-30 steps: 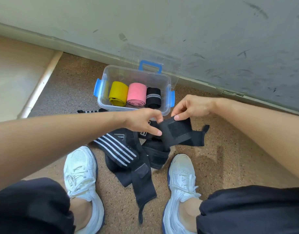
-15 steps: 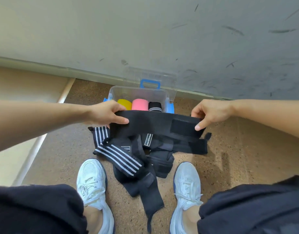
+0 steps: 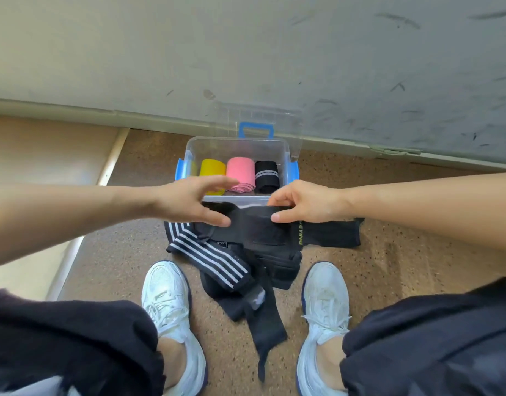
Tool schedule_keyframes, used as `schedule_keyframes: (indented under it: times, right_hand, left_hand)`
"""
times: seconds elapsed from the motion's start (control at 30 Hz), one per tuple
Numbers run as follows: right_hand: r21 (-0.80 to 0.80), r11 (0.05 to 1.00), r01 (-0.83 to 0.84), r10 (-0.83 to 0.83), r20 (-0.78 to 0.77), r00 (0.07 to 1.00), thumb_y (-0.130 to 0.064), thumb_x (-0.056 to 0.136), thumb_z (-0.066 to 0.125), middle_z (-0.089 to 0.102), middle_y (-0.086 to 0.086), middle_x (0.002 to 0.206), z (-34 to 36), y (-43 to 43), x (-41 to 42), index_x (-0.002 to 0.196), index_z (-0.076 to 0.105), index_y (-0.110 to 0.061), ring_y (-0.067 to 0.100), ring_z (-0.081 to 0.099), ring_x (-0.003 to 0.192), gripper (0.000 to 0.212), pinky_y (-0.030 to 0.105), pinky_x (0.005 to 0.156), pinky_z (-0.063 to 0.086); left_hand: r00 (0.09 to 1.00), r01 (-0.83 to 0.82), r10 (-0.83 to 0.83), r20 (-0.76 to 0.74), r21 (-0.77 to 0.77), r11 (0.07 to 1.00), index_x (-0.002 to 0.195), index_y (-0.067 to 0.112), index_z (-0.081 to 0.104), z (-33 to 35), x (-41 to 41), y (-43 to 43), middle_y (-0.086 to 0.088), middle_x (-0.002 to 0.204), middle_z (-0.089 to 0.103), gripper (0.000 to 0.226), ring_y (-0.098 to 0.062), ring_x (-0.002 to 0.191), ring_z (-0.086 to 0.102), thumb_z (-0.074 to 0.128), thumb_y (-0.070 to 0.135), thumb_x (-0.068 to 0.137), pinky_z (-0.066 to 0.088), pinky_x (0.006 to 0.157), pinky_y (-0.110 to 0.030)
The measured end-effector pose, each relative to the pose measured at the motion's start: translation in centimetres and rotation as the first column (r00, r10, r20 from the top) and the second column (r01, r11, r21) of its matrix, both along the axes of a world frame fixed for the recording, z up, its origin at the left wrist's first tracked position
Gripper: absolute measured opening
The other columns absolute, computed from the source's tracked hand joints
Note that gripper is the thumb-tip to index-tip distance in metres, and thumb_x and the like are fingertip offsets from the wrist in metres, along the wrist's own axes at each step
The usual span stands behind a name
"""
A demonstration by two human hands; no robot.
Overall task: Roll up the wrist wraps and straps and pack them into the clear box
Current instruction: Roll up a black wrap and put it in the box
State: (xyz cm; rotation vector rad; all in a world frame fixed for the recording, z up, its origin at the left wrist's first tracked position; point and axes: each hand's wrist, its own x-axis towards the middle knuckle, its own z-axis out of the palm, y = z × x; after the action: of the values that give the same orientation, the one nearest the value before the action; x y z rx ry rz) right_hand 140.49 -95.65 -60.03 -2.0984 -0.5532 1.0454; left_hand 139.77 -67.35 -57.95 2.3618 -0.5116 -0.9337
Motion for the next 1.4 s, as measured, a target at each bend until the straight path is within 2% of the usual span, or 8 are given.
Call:
schedule_keyframes:
  times: [0.27,0.43,0.53,0.67,0.83,0.97,1.23,1.4]
  right_hand:
    - [-0.034,0.996,-0.084,0.082,-0.040,0.996,-0.023,0.089,0.079,0.078,0.007,0.097,0.0,0.1,-0.4,0.101,0.073,-0.009,0.018,0.073,0.085,0.019,0.035,0.084,0.058]
    - [-0.075,0.997,-0.002,0.000,-0.036,0.999,-0.050,0.081,0.081,0.064,0.030,0.096,-1.4,-1.8,-0.1,0.109,0.064,0.007,0.031,0.055,0.073,0.065,0.050,0.084,0.051]
    - [-0.034,0.998,0.048,-0.050,-0.047,0.998,-0.022,0.091,0.076,0.074,0.002,0.117,-0.6,-0.5,0.9,0.125,0.067,-0.007,0.003,0.066,0.098,0.038,0.034,0.105,0.050]
    - [0.106,0.993,0.059,-0.058,-0.018,0.998,-0.004,0.094,0.070,0.075,-0.005,0.114,1.8,2.9,1.4,0.122,0.072,-0.015,0.006,0.071,0.104,0.031,0.021,0.091,0.055]
    - [0.257,0.903,0.346,-0.375,0.073,0.924,-0.006,0.085,0.081,0.075,0.004,0.095,0.4,4.4,0.5,0.103,0.071,-0.012,0.012,0.074,0.083,0.022,0.024,0.075,0.061]
    - [-0.087,0.976,0.201,-0.189,0.130,0.973,-0.015,0.085,0.082,0.074,0.003,0.092,-4.6,0.9,-0.7,0.111,0.069,-0.015,0.012,0.067,0.074,0.029,0.030,0.076,0.055]
    - [-0.375,0.927,0.032,0.038,0.177,0.983,-0.032,0.088,0.078,0.044,0.002,0.155,-12.0,0.6,-1.6,0.159,0.026,-0.023,0.027,0.034,0.142,0.088,0.043,0.116,0.033]
    - [-0.350,0.915,0.198,-0.103,0.272,0.957,-0.034,0.091,0.074,0.061,-0.002,0.110,-15.5,1.3,-1.8,0.122,0.064,-0.027,0.024,0.045,0.115,0.033,0.044,0.101,0.035]
  left_hand:
    - [0.993,0.117,-0.117,0.023,0.013,0.993,0.081,0.029,0.061,-0.1,0.3,-1.7,0.008,0.090,0.067,0.018,-0.007,0.088,0.062,0.070,0.039,0.094,0.048,0.076,-0.031]
    - [0.998,0.047,-0.045,-0.033,0.055,0.997,0.079,0.023,0.060,-0.6,0.4,0.8,-0.002,0.087,0.068,0.022,-0.020,0.084,0.063,0.069,0.035,0.095,0.053,0.077,-0.037]
    - [0.993,0.000,0.007,-0.116,0.060,0.998,0.091,0.022,0.062,-1.4,0.5,0.9,-0.005,0.097,0.071,0.015,-0.025,0.096,0.067,0.071,0.033,0.094,0.054,0.085,-0.041]
    - [0.920,-0.281,0.200,-0.337,-0.215,0.935,0.121,0.028,0.062,-0.8,0.2,-0.1,0.006,0.114,0.073,0.036,-0.005,0.108,0.068,0.077,0.029,0.088,0.052,0.088,-0.018]
    - [0.932,-0.295,0.216,-0.292,-0.260,0.919,0.108,0.020,0.071,-1.4,-0.1,0.6,0.002,0.102,0.079,0.015,-0.014,0.096,0.074,0.072,0.023,0.093,0.058,0.081,-0.024]
    - [0.962,-0.267,0.263,-0.066,-0.056,0.962,0.100,0.016,0.066,-3.5,-0.9,2.9,-0.004,0.095,0.071,0.017,-0.022,0.090,0.067,0.072,0.030,0.094,0.056,0.080,-0.037]
    - [0.964,-0.258,0.261,-0.054,0.056,0.964,0.101,0.028,0.062,-6.0,-1.9,5.5,0.006,0.102,0.069,0.012,-0.014,0.096,0.065,0.072,0.029,0.094,0.054,0.085,-0.035]
    - [0.967,-0.253,0.255,-0.025,0.044,0.966,0.092,0.035,0.060,-7.0,-1.6,6.0,0.013,0.095,0.068,0.014,-0.004,0.088,0.064,0.072,0.030,0.094,0.047,0.072,-0.026]
